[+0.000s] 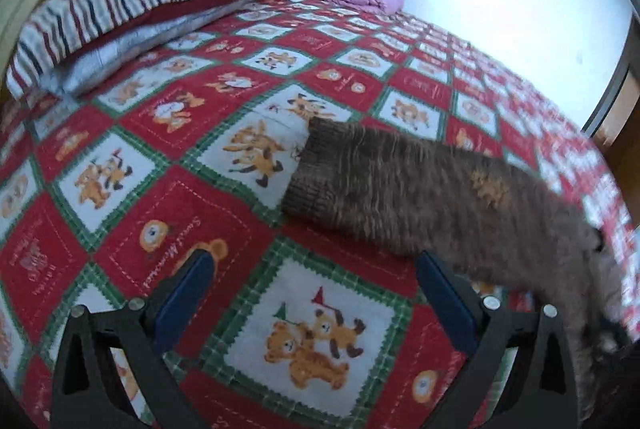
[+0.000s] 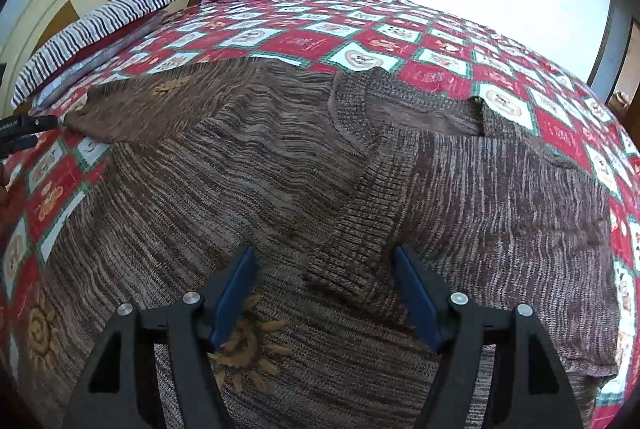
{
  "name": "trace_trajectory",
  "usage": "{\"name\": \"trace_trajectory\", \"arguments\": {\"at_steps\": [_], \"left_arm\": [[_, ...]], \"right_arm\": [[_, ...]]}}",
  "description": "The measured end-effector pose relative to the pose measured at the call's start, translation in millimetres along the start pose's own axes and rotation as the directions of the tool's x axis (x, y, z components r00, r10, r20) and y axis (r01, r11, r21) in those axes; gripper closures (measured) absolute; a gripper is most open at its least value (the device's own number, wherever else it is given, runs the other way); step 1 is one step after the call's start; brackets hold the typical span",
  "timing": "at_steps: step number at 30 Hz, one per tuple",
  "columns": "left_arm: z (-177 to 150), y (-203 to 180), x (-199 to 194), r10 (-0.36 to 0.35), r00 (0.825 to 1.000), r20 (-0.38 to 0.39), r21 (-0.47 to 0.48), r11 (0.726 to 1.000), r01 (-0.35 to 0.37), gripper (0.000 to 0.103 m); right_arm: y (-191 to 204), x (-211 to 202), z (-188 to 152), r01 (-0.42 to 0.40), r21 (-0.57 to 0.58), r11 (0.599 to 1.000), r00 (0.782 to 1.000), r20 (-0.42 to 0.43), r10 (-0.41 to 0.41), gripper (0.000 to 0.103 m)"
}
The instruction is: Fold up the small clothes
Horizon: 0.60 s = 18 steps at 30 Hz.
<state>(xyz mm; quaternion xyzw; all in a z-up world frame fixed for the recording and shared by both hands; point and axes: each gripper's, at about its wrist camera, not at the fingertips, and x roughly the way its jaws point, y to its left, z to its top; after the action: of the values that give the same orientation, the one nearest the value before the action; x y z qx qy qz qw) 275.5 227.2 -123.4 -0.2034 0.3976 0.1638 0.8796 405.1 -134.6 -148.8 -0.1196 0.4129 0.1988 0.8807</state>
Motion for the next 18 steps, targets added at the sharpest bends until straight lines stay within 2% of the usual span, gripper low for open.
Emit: {"name": "trace_trajectory", "arguments": {"at_steps": [3, 5, 8, 11, 14, 18], "left_arm": [[7, 7, 4, -0.094, 0.995, -0.011, -0.084, 0.992, 0.093, 0.006], [9, 6, 8, -0.134, 0.991, -0.02, -0.127, 0.983, 0.13, 0.014], [11, 5, 18, -0.195, 0.98, -0.047, -0.19, 0.965, 0.183, 0.021], [13, 4, 29, -0.211, 0.976, -0.061, -0.221, 0.956, 0.193, 0.026], [17, 6, 35, -0.219, 0.975, -0.038, -0.246, 0.948, 0.203, 0.027], [23, 4, 43, -0.196, 0.98, -0.024, -0.237, 0.954, 0.185, 0.027]], "right_arm": [[0, 0, 0, 0.006, -0.003, 1.0, 1.0, 0.0, -0.006, 0.031], [2, 1, 0, 0.016, -0.008, 1.0, 1.0, 0.001, -0.016, 0.03], [3, 0, -1, 0.022, -0.01, 1.0, 1.0, 0.003, -0.022, 0.03], [4, 0, -1, 0.029, -0.013, 0.999, 1.0, 0.005, -0.029, 0.03], [4, 0, -1, 0.034, -0.014, 0.999, 0.999, 0.007, -0.034, 0.029], [4, 0, -1, 0.035, -0.014, 0.999, 0.999, 0.008, -0.035, 0.029]]}}
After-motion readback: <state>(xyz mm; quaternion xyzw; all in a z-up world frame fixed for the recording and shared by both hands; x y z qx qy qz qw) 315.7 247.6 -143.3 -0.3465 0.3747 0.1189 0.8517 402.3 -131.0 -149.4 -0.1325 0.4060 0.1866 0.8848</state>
